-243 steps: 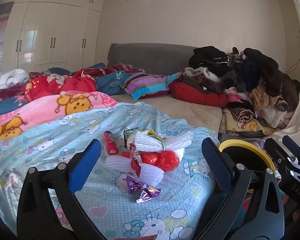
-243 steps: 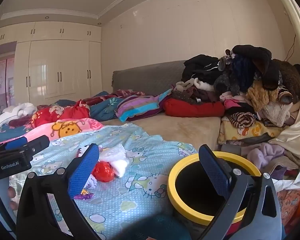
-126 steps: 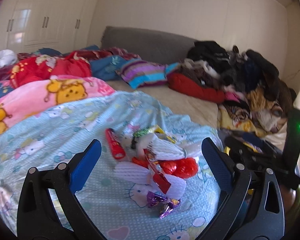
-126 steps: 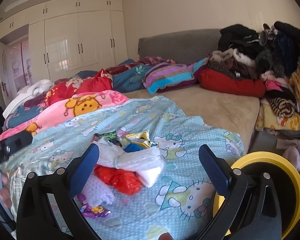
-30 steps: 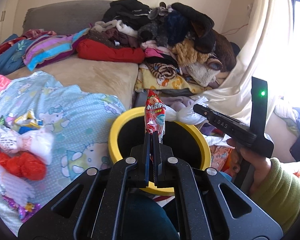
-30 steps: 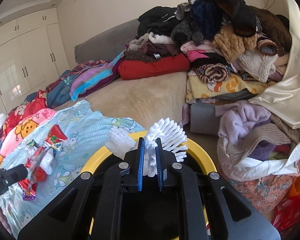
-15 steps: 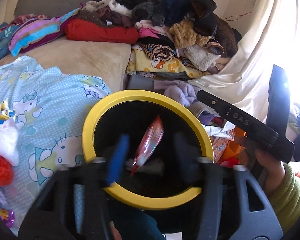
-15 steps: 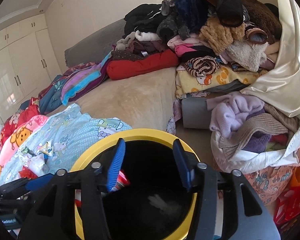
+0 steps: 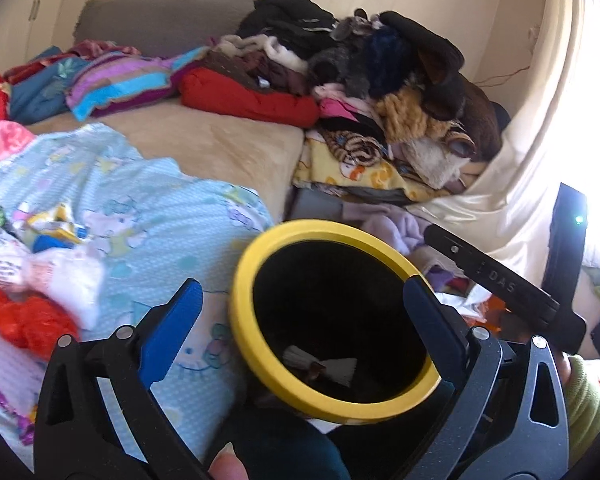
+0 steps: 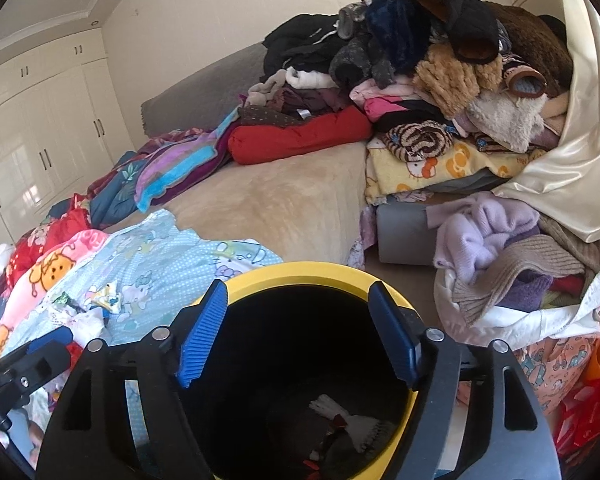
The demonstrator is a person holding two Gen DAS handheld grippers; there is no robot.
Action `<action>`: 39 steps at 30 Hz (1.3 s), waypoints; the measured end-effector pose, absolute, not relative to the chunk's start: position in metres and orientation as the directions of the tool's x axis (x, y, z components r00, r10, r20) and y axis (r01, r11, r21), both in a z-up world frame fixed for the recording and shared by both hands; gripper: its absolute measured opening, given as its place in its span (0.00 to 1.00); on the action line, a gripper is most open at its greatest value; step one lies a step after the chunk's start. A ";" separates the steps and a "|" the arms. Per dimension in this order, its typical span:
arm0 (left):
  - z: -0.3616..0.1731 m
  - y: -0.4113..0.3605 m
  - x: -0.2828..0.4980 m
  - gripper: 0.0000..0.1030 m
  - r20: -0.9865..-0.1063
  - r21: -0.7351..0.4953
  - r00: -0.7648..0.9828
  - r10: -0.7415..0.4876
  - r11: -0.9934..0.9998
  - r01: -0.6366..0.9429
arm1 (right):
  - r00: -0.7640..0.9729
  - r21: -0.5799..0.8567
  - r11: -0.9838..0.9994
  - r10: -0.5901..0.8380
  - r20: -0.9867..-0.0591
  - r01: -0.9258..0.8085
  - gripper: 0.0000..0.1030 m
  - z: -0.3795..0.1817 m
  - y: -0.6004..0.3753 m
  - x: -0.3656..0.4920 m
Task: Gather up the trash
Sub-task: 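Open both tools to drop the wrapper and white item into the bin, then move both open tools back to the trash pile on the bed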
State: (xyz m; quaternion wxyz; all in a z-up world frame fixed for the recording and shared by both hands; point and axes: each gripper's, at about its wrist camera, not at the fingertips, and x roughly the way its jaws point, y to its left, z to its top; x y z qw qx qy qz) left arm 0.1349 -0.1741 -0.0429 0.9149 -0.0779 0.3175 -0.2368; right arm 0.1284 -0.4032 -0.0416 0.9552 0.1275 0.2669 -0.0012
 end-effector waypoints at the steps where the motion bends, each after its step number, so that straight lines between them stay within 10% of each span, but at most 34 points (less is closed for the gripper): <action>1: -0.042 -0.171 0.134 0.90 -0.543 -0.283 0.695 -0.471 0.882 0.377 | 0.859 0.243 0.968 0.070 -0.508 0.065 0.69 -0.040 -0.400 0.128; 39: 0.000 -0.046 0.100 0.90 -0.427 -0.236 0.866 -0.259 0.957 0.169 | 0.832 0.199 0.937 0.347 -0.433 -0.287 0.79 -0.005 -0.255 0.104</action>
